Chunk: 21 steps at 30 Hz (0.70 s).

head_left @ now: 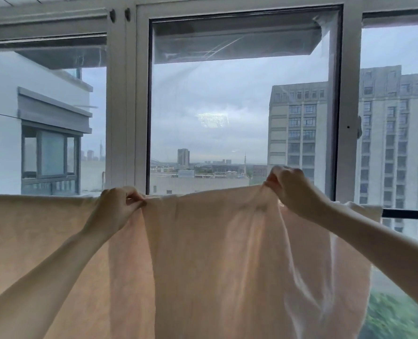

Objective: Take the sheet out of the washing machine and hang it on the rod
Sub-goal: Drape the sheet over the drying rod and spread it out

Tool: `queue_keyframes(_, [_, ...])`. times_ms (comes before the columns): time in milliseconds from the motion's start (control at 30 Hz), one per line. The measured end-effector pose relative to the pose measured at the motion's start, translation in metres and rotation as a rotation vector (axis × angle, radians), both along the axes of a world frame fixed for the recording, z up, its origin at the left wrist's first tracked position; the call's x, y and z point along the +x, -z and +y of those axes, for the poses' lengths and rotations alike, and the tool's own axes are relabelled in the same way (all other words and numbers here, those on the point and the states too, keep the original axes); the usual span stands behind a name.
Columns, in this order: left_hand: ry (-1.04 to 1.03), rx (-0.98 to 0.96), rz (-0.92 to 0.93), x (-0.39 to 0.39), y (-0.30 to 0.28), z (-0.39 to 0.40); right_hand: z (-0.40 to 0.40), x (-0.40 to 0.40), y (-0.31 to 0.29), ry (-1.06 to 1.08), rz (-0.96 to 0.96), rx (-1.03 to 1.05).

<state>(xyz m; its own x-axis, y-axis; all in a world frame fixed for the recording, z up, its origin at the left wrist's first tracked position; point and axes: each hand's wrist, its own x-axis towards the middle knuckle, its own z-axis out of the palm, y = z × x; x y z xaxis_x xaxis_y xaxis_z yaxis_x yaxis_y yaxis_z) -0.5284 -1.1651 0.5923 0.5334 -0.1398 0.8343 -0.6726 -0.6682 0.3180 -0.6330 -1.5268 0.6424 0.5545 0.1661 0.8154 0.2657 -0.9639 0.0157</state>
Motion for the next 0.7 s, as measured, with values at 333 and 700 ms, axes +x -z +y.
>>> queue_keyframes(333, [-0.075, -0.057, -0.038, 0.017, -0.005, -0.004, -0.043, -0.009, 0.000, 0.160, 0.007, 0.040])
queue_keyframes(700, [0.019, 0.037, 0.026, 0.017, 0.003, 0.003, 0.038, 0.011, 0.010, -0.081, 0.211, -0.030])
